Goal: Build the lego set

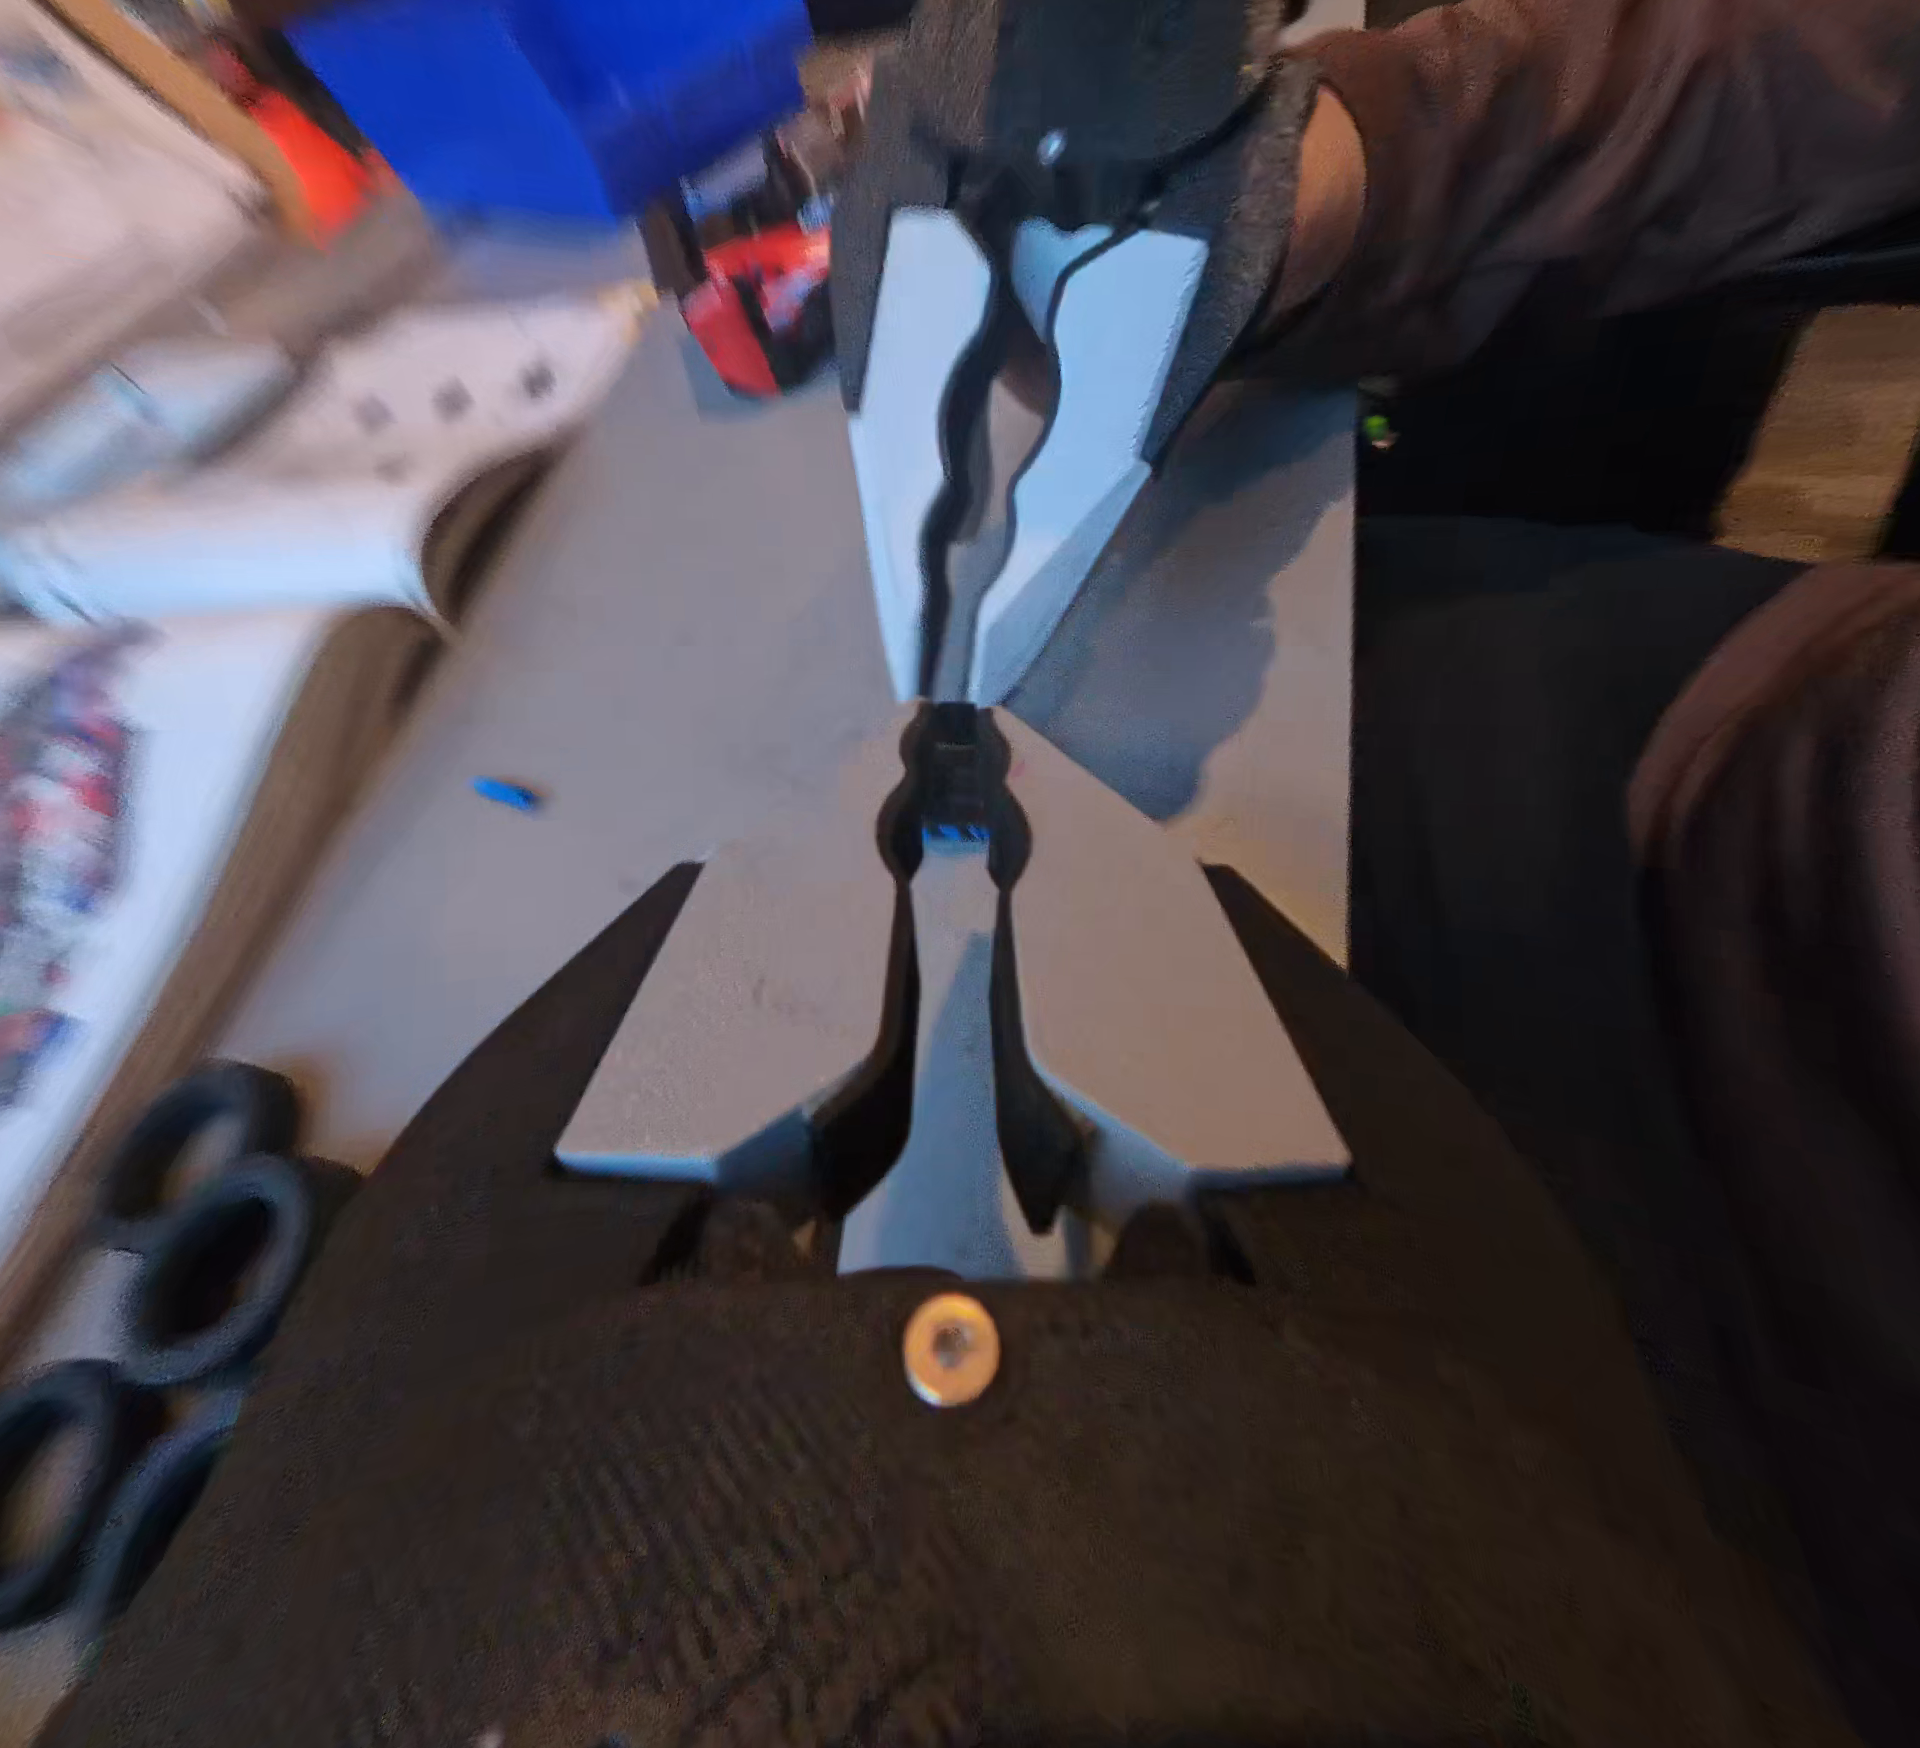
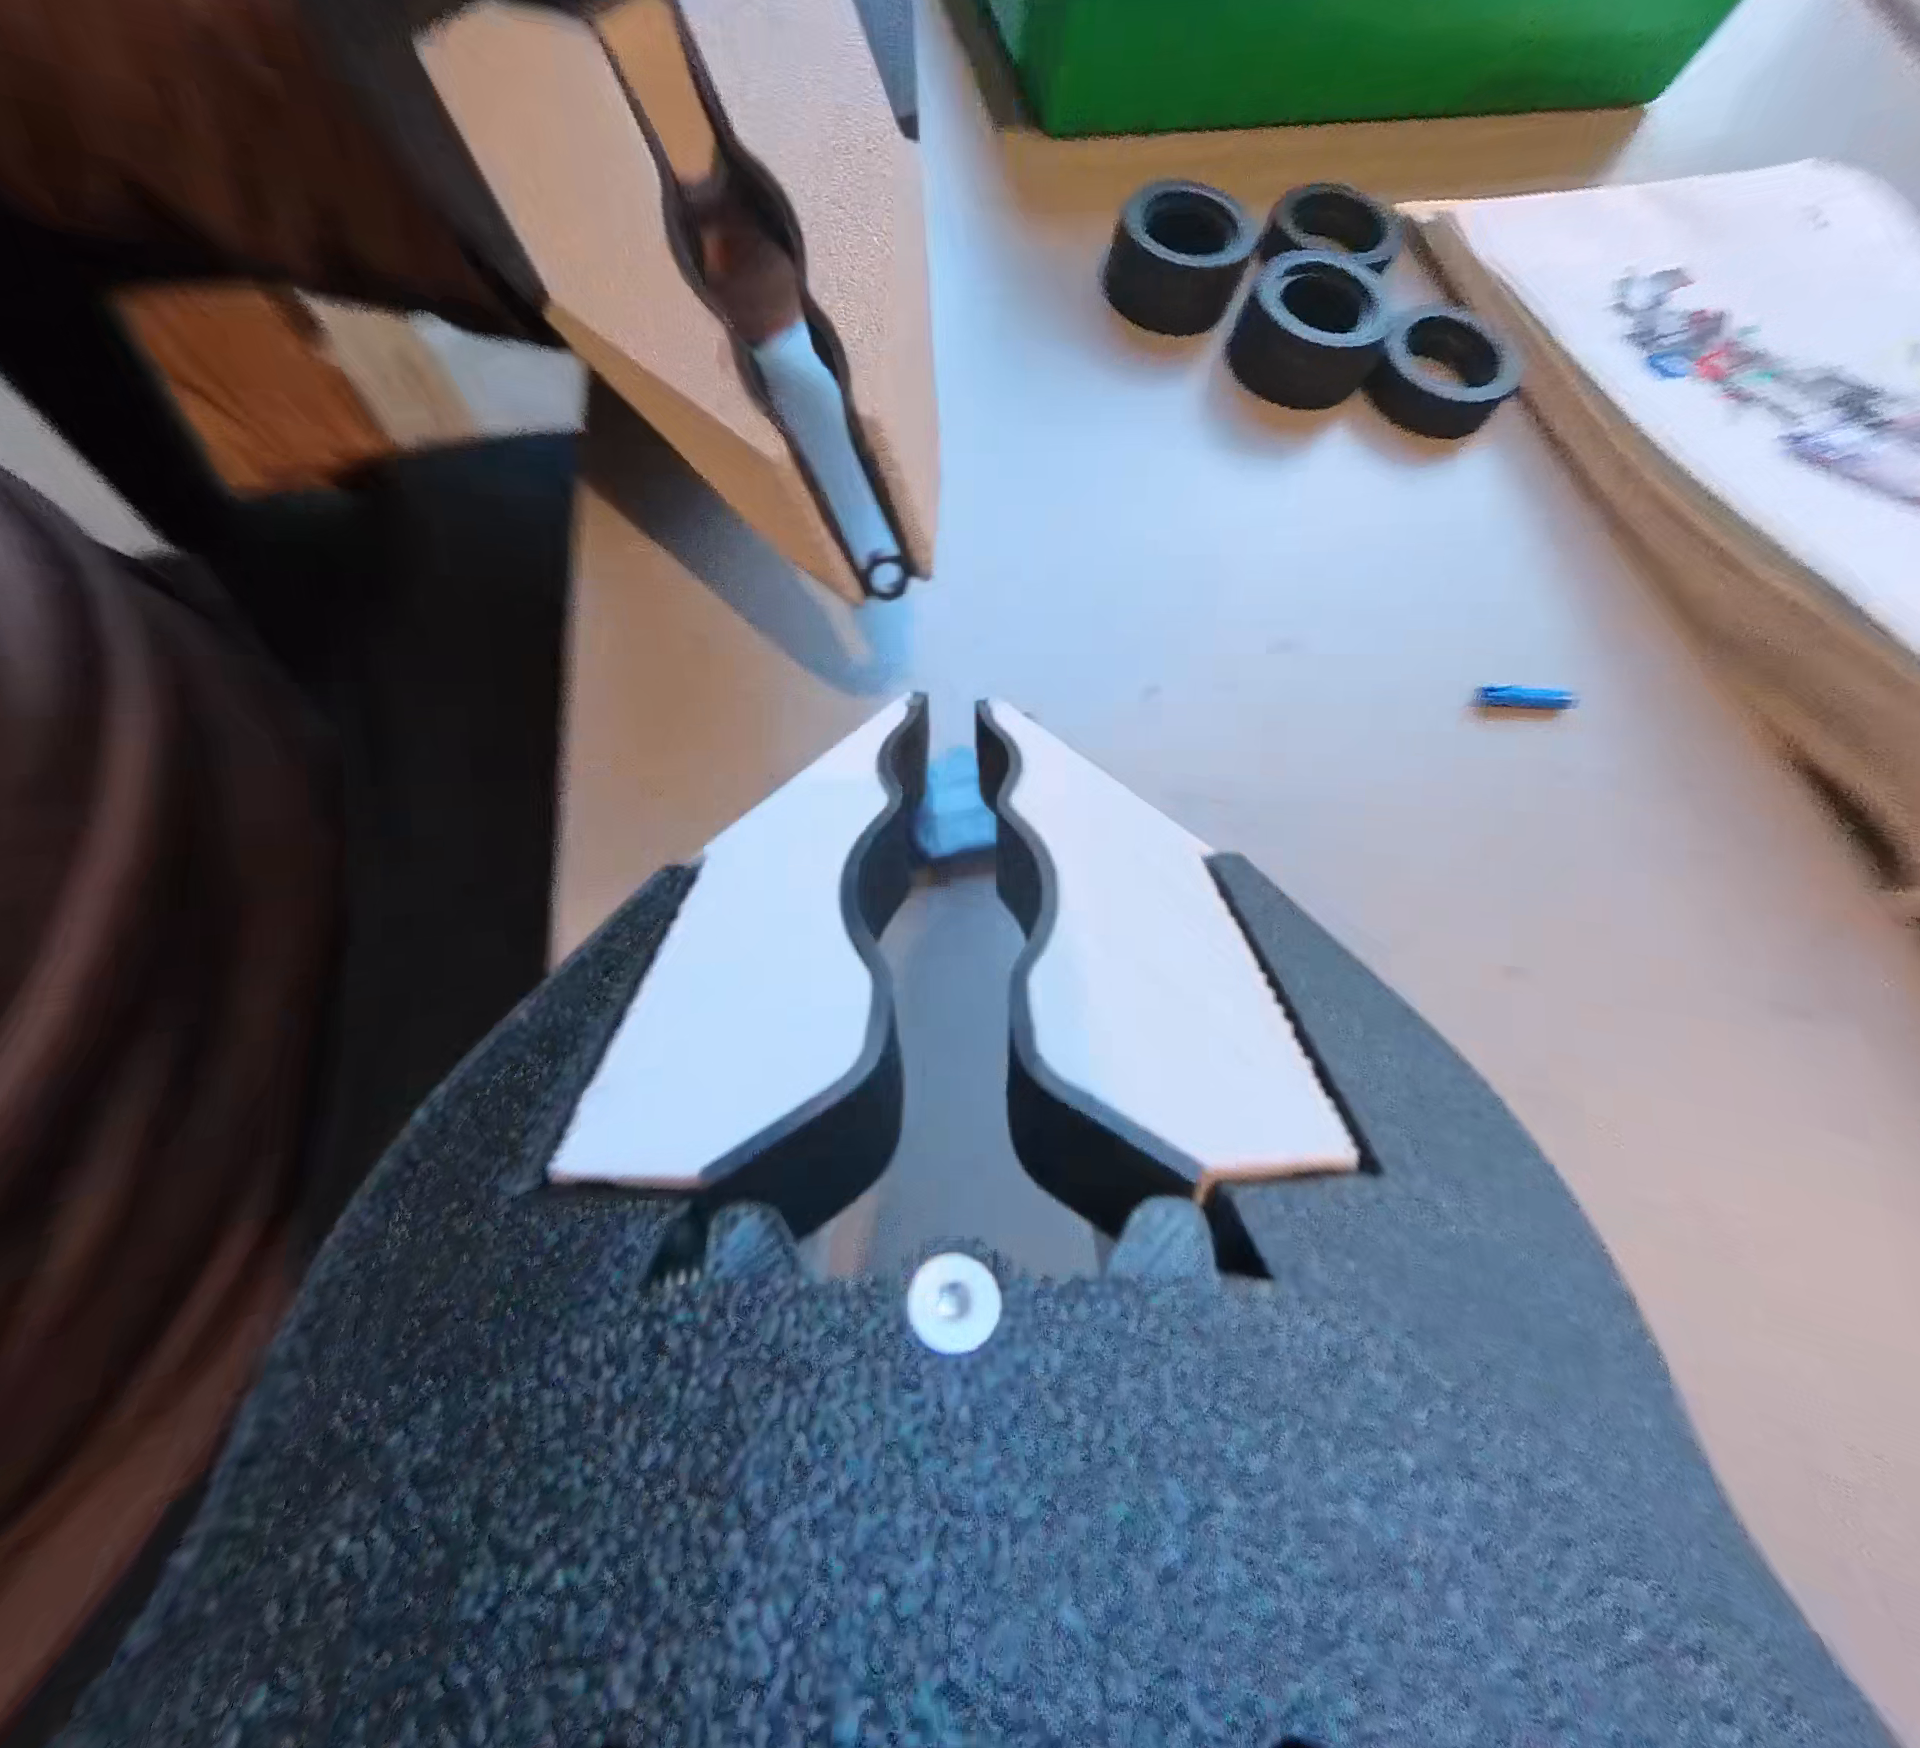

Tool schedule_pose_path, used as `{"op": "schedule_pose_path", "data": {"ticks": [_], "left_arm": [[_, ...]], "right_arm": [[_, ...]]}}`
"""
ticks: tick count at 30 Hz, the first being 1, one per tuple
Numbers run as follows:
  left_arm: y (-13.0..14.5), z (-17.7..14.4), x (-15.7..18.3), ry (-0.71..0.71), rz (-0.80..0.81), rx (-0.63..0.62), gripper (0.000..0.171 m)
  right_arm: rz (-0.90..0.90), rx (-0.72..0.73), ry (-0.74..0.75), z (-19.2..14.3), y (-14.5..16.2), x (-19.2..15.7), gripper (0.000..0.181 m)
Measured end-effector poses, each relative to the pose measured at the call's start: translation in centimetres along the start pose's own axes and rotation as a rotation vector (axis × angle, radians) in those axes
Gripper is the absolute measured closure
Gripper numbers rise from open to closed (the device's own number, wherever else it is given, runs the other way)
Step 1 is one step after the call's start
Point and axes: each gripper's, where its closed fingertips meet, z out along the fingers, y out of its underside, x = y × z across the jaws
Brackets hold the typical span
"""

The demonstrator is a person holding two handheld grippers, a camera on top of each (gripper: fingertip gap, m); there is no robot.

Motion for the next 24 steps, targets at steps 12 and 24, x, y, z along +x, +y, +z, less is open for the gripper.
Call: {"op": "schedule_pose_path", "data": {"ticks": [12, 24], "left_arm": [[-0.5, -0.4, -1.7, -0.321, 0.386, -0.092, 0.167], [-0.7, 0.1, -1.4, -0.361, 0.451, -0.132, 0.167]], "right_arm": [[0.471, 0.236, -0.237, -1.4, -3.7, -0.2, 0.162], [0.583, 0.239, -0.299, -0.6, -3.5, -0.1, 0.174]]}}
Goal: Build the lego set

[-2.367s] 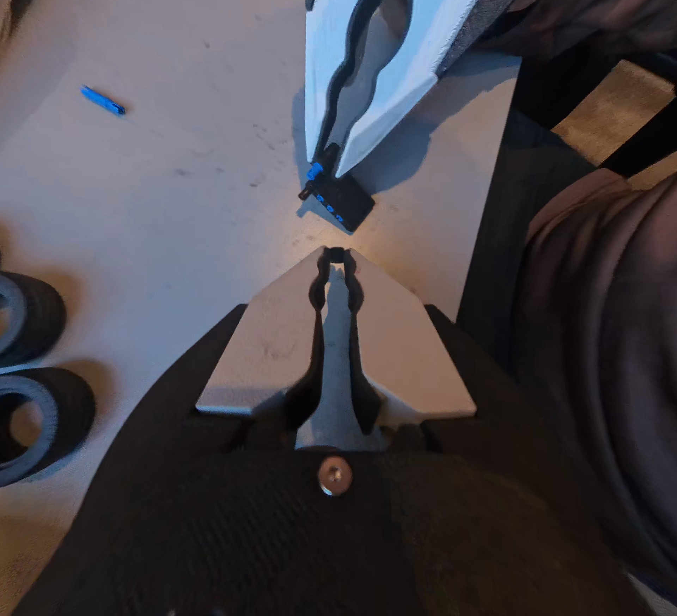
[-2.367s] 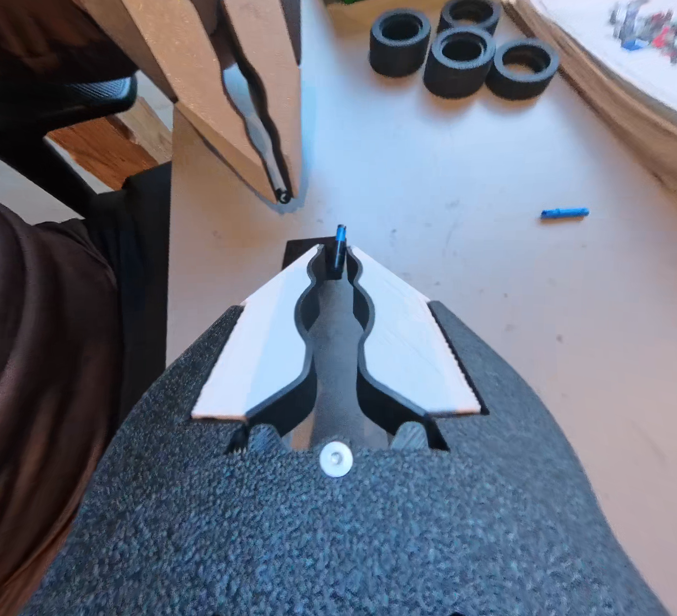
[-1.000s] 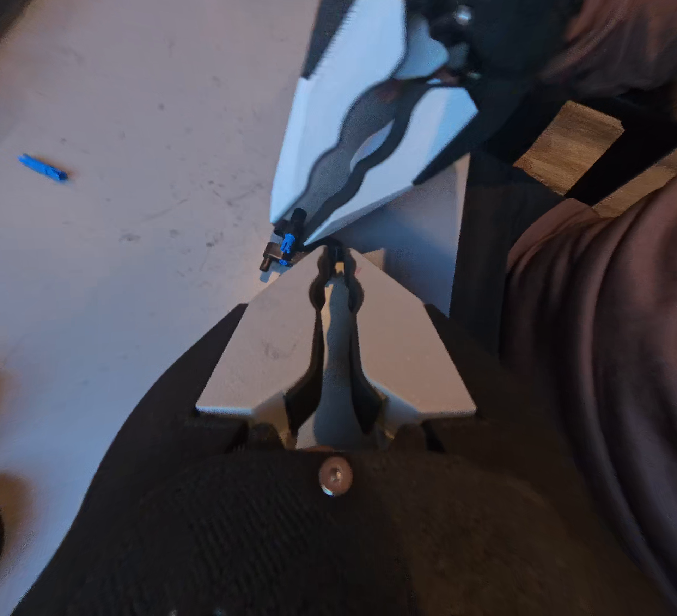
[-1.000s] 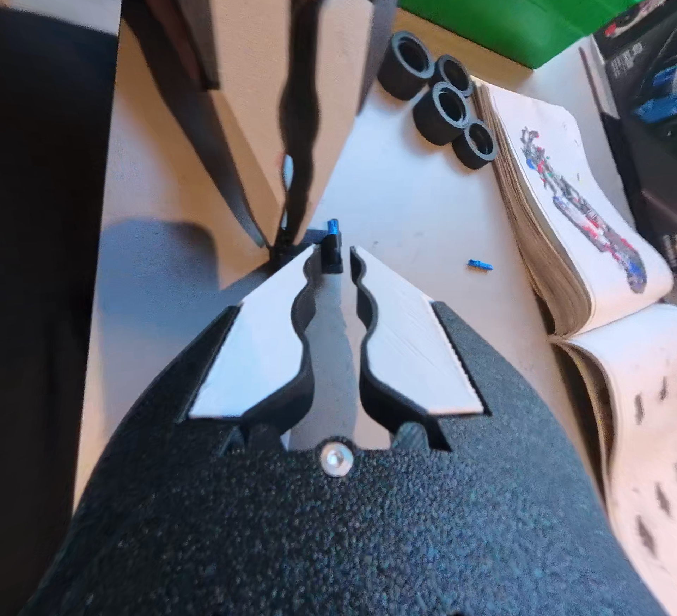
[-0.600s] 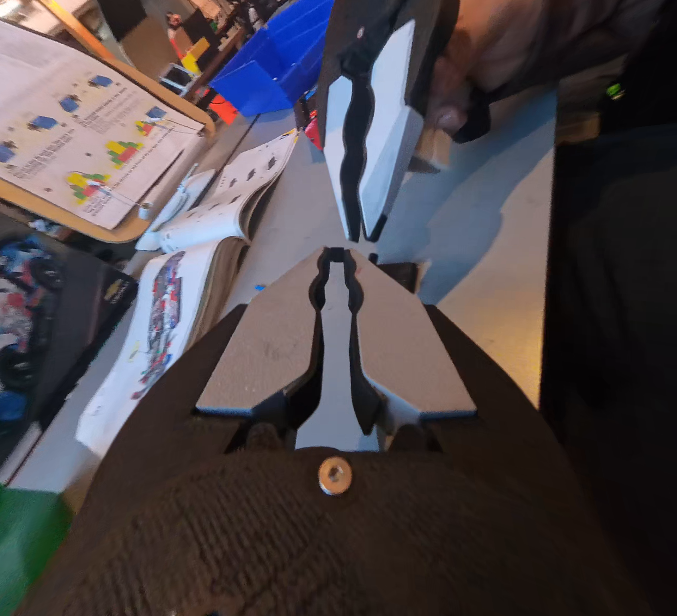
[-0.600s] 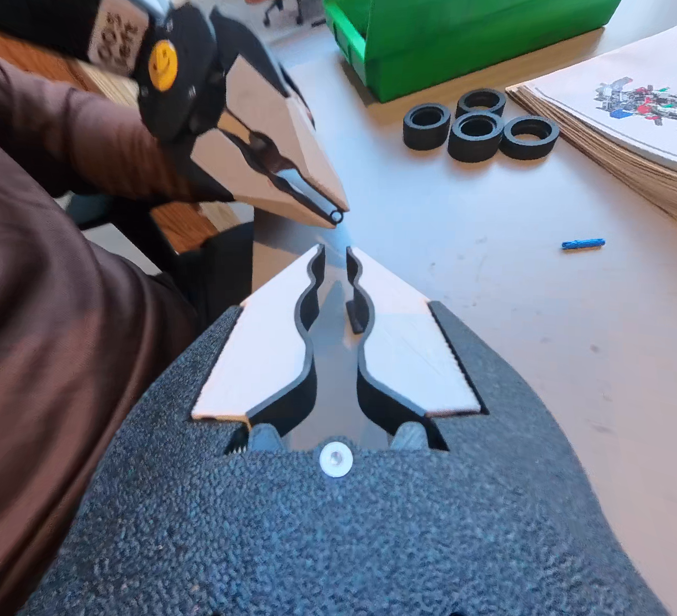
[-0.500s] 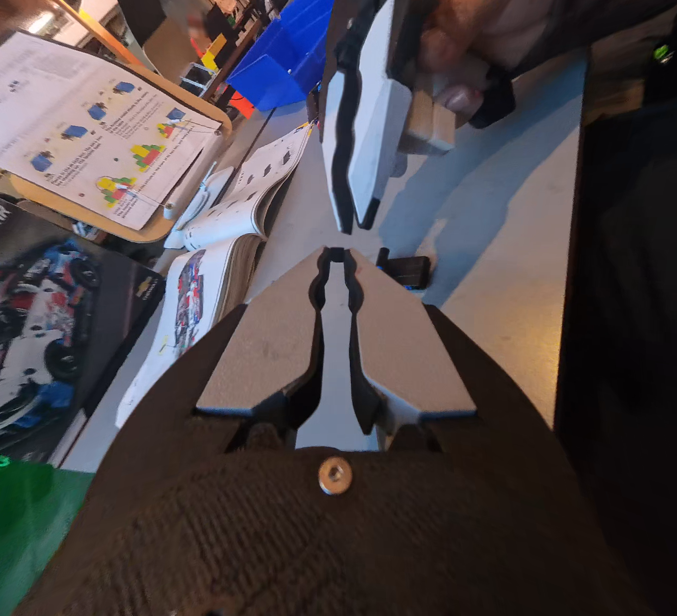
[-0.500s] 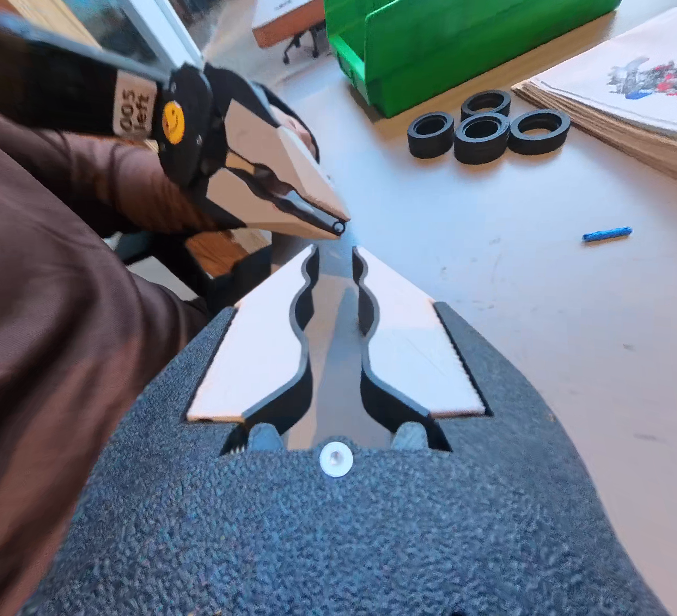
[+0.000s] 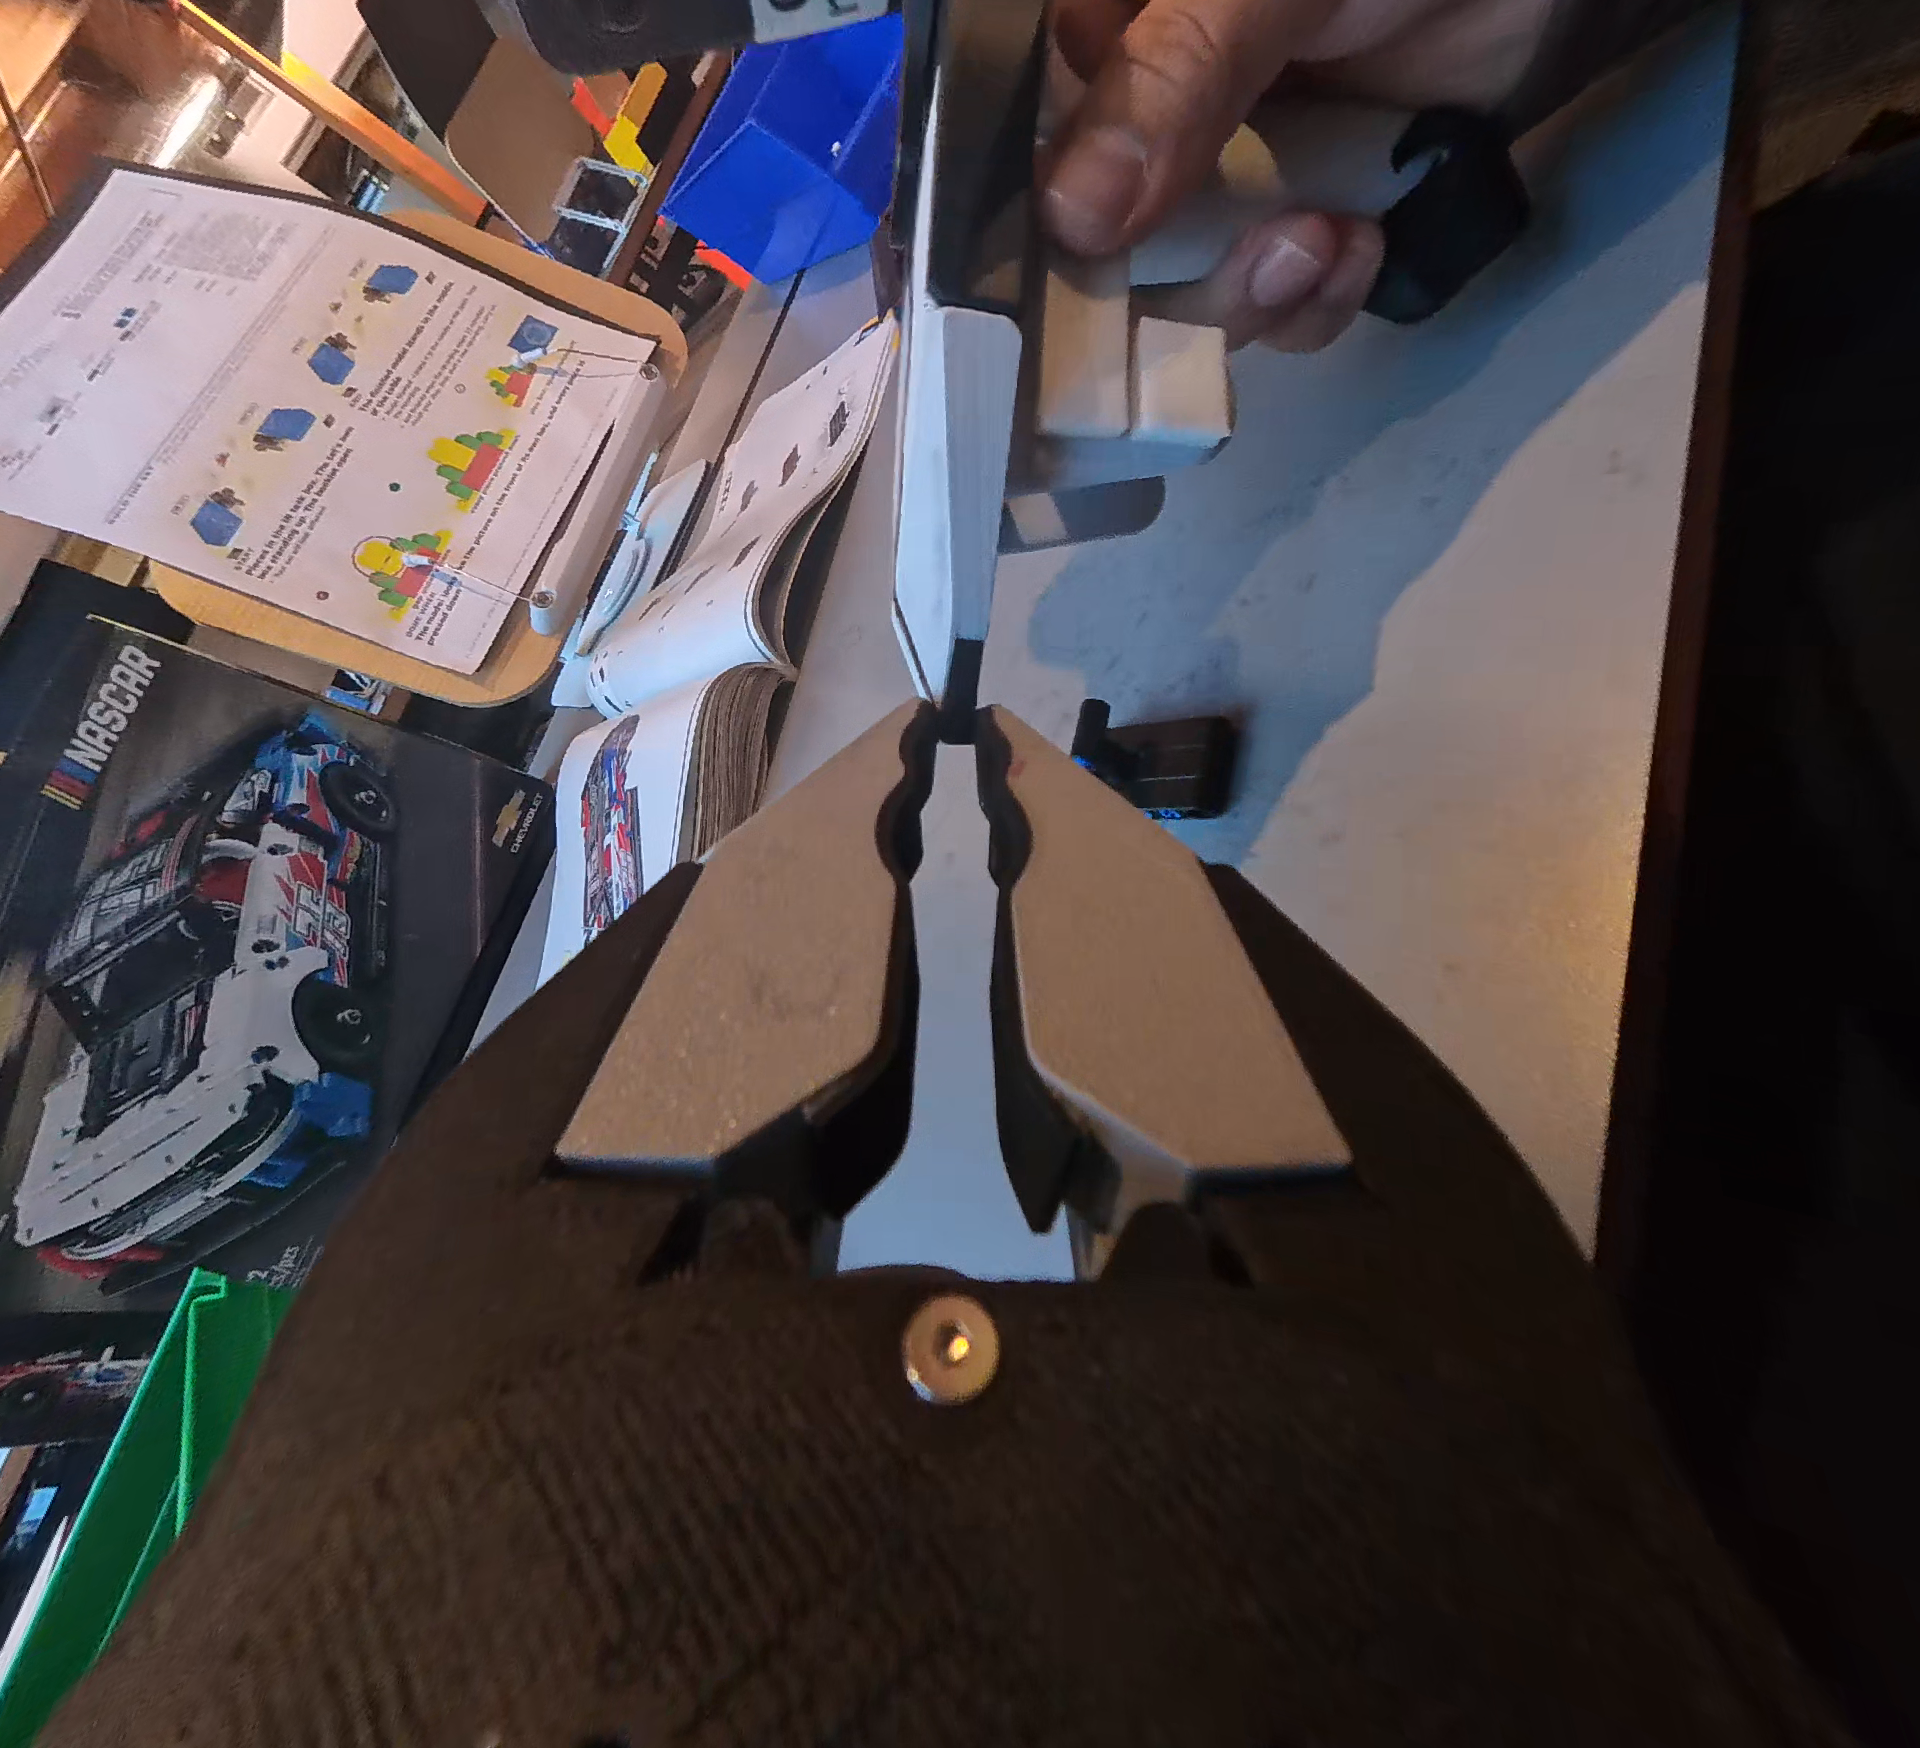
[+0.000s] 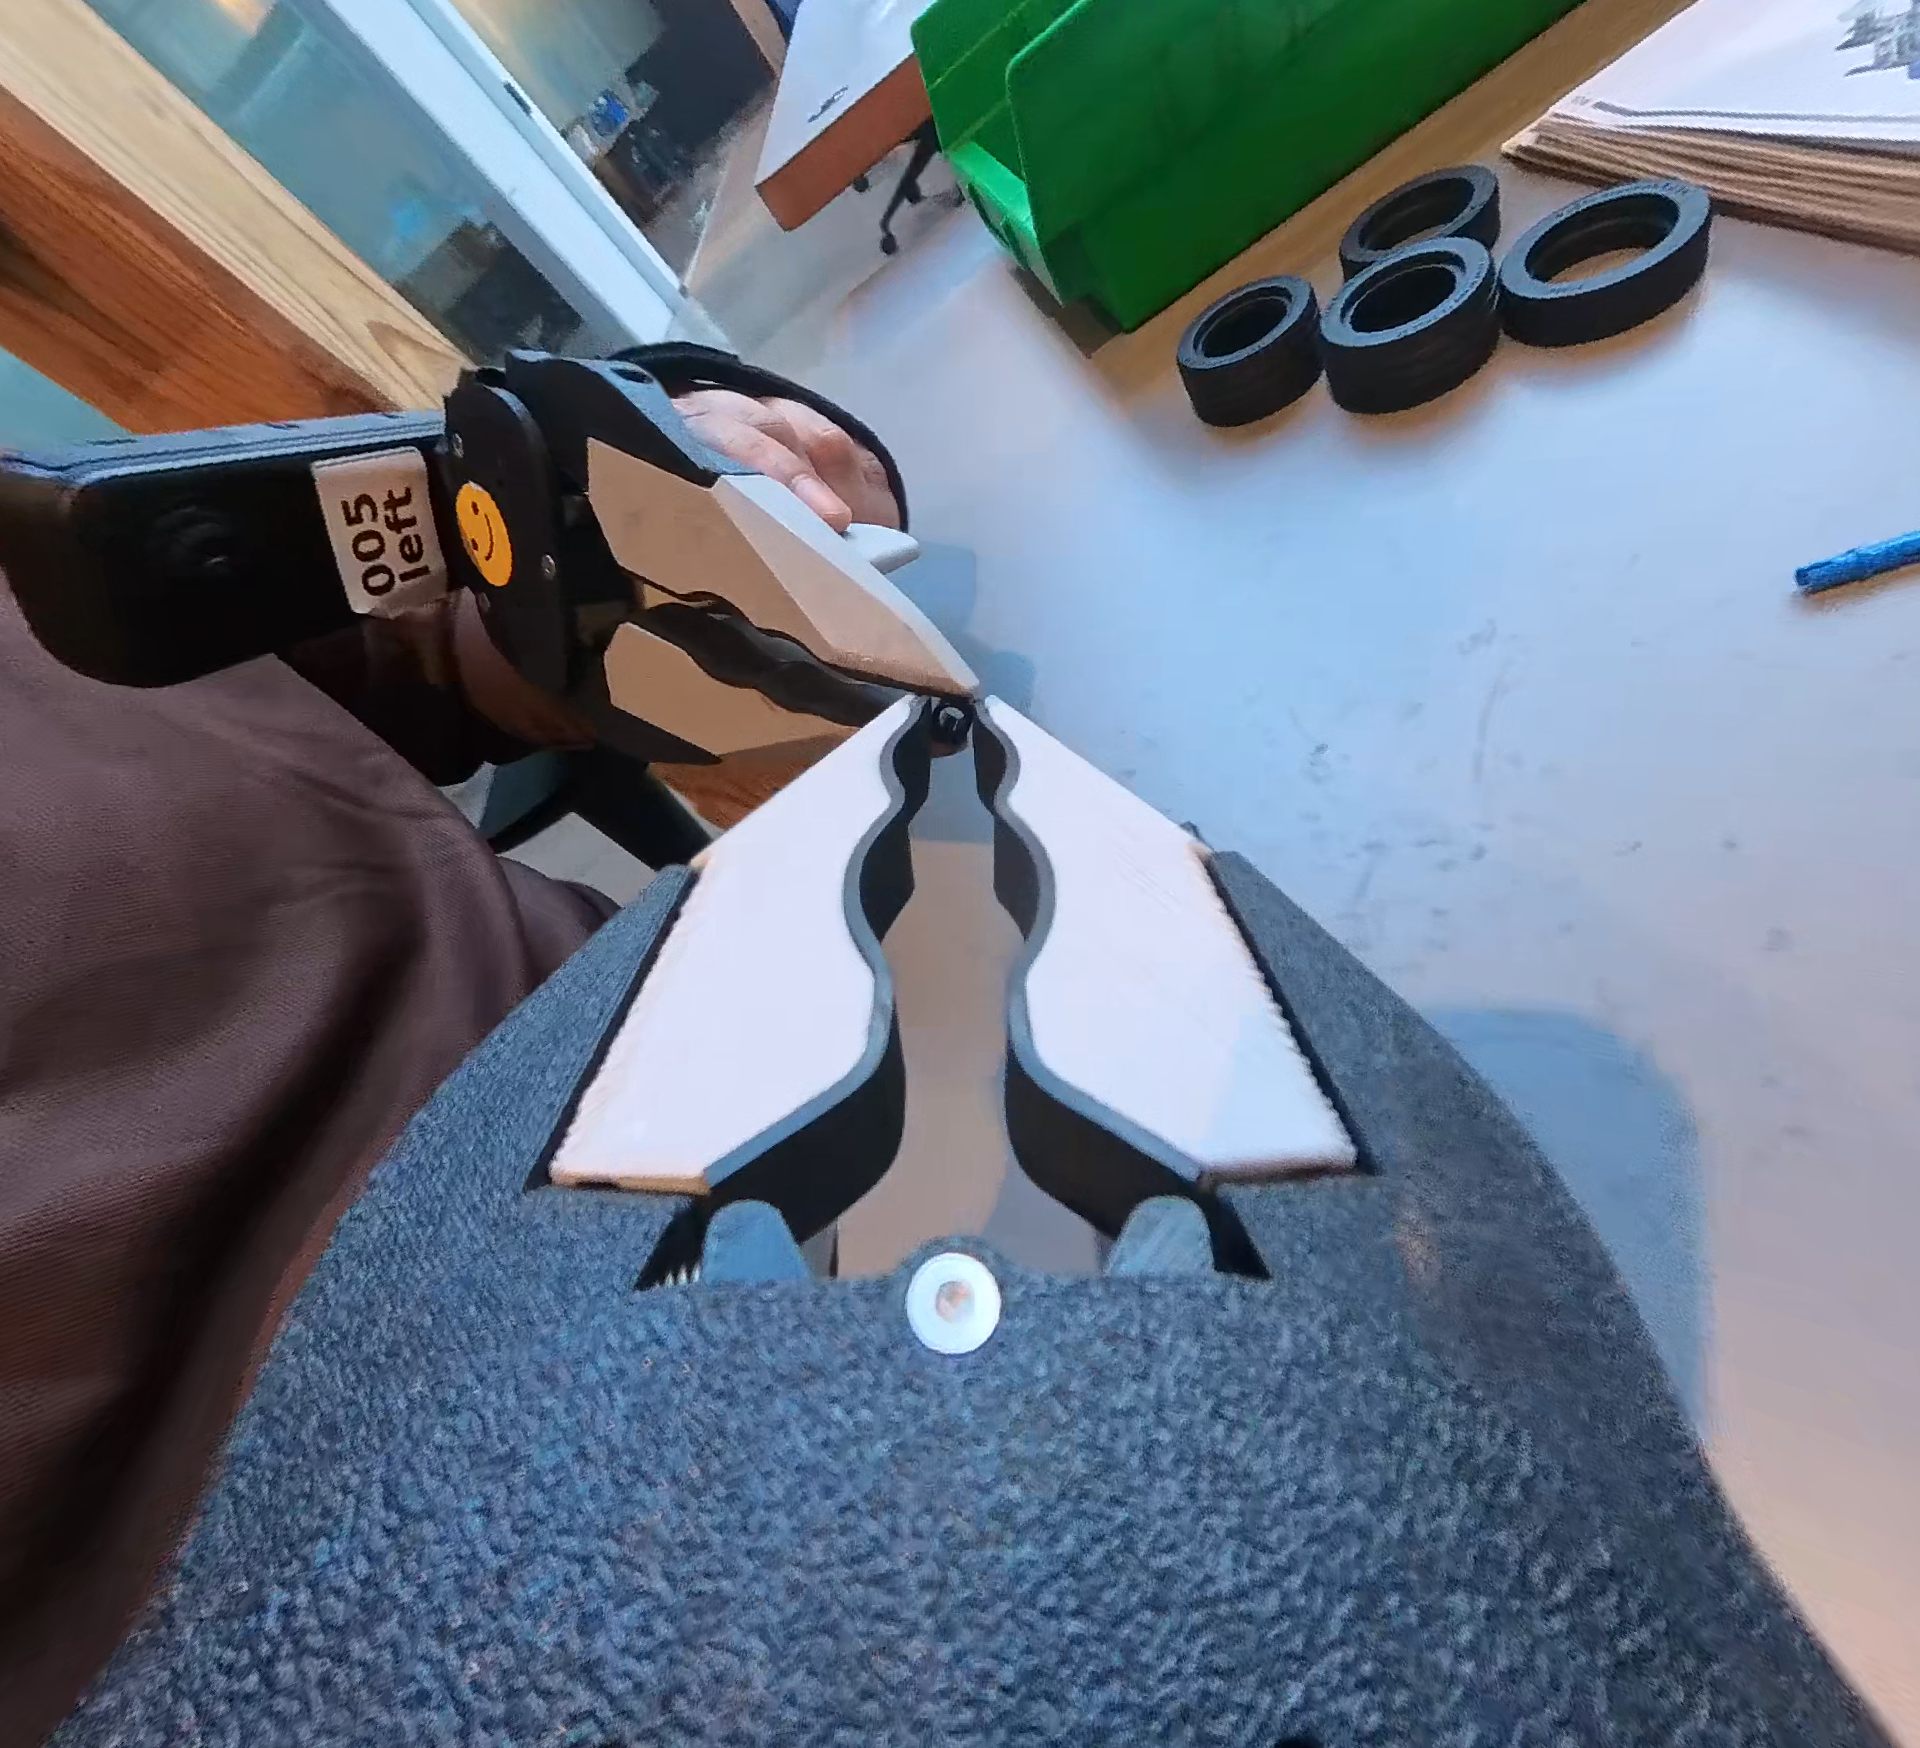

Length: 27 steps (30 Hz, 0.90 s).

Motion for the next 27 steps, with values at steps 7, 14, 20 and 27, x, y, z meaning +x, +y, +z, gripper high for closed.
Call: {"op": "schedule_pose_path", "data": {"ticks": [7, 14, 20, 27], "left_arm": [[0.0, 0.0, 0.0, -0.003, 0.008, -0.007, 0.167], [0.2, 0.3, 0.6, 0.066, -0.091, 0.025, 0.166], [0.3, 0.3, 0.8, 0.087, -0.101, 0.036, 0.164], [0.7, 0.4, 0.8, 0.085, -0.111, 0.022, 0.167]], "right_arm": [[0.052, 0.0, -0.032, 0.0, 0.1, 0.1, 0.172], [0.035, -0.052, -0.02, 0.0, 0.7, 0.3, 0.174], [0.094, -0.044, -0.065, -0.1, 0.8, 0.3, 0.174], [0.136, -0.038, -0.104, 0.0, 0.8, 0.1, 0.174]]}}
